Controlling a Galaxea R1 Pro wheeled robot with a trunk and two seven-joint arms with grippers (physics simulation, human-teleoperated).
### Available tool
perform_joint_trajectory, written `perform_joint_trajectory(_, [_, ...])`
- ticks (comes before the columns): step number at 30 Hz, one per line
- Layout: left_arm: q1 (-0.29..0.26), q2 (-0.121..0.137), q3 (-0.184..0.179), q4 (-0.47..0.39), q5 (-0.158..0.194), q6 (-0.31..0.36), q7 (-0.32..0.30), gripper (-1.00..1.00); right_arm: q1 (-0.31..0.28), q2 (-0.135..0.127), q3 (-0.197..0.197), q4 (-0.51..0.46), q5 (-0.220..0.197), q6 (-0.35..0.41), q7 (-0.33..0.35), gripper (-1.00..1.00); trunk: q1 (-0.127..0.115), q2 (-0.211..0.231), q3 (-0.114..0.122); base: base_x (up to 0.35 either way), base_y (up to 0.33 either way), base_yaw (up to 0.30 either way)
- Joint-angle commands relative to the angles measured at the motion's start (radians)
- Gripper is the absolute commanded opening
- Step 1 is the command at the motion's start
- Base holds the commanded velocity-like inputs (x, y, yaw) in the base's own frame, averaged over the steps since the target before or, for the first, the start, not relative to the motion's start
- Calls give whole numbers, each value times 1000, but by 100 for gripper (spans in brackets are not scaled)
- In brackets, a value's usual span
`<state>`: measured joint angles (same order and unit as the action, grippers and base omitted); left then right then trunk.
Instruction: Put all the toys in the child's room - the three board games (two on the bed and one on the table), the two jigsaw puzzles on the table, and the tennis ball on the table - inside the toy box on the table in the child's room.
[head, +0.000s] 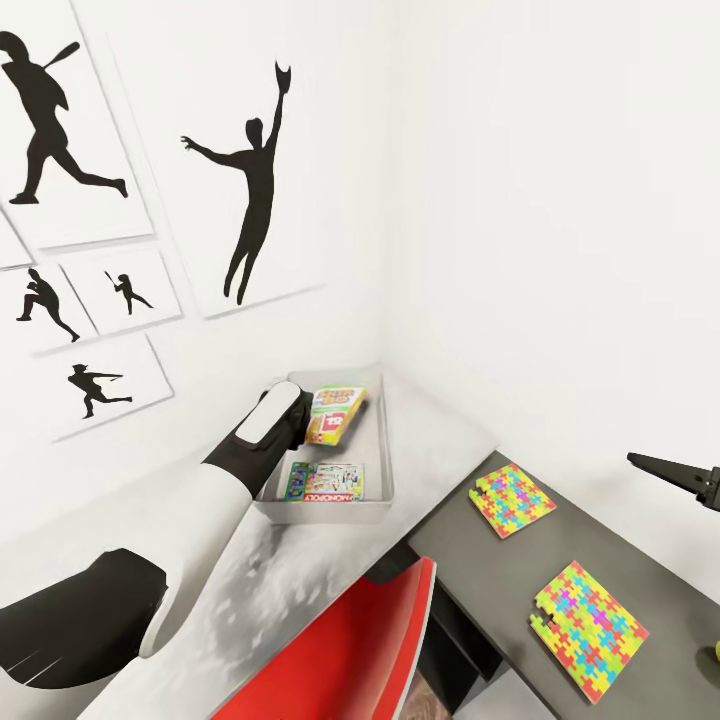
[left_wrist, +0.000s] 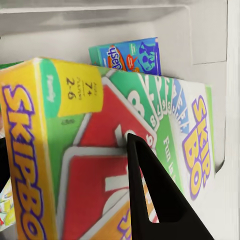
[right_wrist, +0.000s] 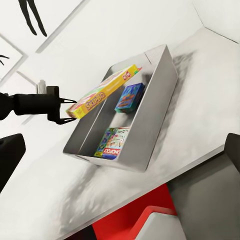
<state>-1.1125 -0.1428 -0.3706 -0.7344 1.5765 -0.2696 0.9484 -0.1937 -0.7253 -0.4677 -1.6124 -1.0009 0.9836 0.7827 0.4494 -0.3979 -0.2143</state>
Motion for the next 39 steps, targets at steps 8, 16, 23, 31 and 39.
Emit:
perform_joint_trajectory(8, [-1, -1, -4, 0, 3, -36, -1, -100, -1, 0, -1, 0, 2, 4, 4, 100, 1, -2, -2, 0, 0, 0])
perform_joint_trajectory(16, [-1, -1, -4, 1, 2, -52, 0, -100, -1, 1, -1, 0, 2, 4, 5, 100, 1, -2, -2, 0, 0, 0])
perform_joint_trajectory(23, [-1, -2, -4, 2, 2, -65, -1, -100, -1, 1, -2, 0, 2, 3, 6, 100, 1, -2, -2, 0, 0, 0])
perform_joint_trajectory(31, [-1, -3, -4, 5, 2, -76, -4, -100, -1, 1, -2, 0, 2, 3, 7, 100, 1, -2, -2, 0, 0, 0])
perform_joint_trajectory(39, [-2, -7, -5, 20, 2, -86, -5, -100, -1, 1, -3, 0, 2, 3, 7, 100, 1, -2, -2, 0, 0, 0])
